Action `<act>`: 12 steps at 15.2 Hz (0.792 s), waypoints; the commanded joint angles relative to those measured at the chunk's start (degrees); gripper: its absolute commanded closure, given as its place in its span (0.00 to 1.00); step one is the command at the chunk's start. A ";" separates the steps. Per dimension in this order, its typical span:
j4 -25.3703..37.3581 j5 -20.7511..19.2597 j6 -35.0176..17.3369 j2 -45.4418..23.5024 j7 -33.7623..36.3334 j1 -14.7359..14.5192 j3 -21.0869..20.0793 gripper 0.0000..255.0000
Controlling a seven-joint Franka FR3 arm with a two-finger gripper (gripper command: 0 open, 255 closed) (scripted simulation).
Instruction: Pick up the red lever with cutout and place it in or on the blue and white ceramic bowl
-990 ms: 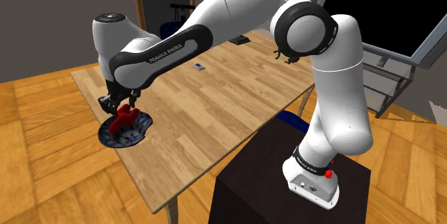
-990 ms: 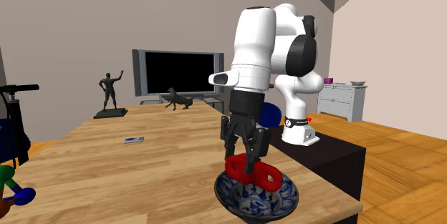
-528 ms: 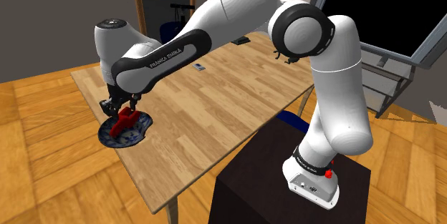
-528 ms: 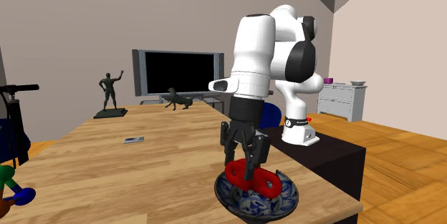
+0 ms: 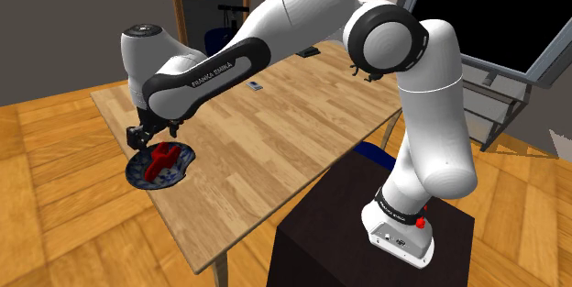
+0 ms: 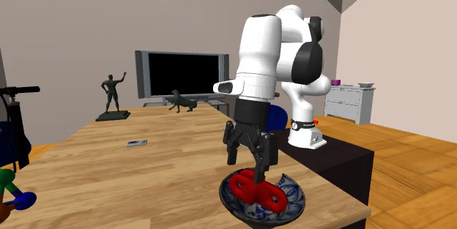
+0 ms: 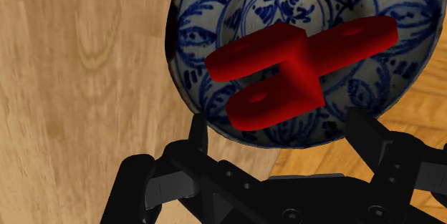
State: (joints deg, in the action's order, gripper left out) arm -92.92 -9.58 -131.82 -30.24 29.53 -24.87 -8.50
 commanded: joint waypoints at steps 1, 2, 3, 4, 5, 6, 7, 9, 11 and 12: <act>0.00 0.25 1.24 1.25 -0.15 0.07 -0.17 0.00; 0.10 0.50 2.52 2.44 -0.29 0.14 -0.33 0.00; 0.27 0.75 3.83 3.59 -0.44 0.20 -0.48 0.00; 0.47 0.94 4.89 4.46 -0.55 0.23 -0.59 0.00; 0.47 0.94 4.89 4.46 -0.55 0.23 -0.58 0.00; 0.47 0.95 4.89 4.47 -0.55 0.23 -0.58 0.00; 0.47 0.94 4.89 4.46 -0.55 0.23 -0.58 0.00; 0.47 0.94 4.89 4.46 -0.55 0.23 -0.58 0.00; 0.47 0.94 4.89 4.46 -0.55 0.23 -0.58 0.00; 0.47 0.94 4.89 4.46 -0.55 0.23 -0.58 0.00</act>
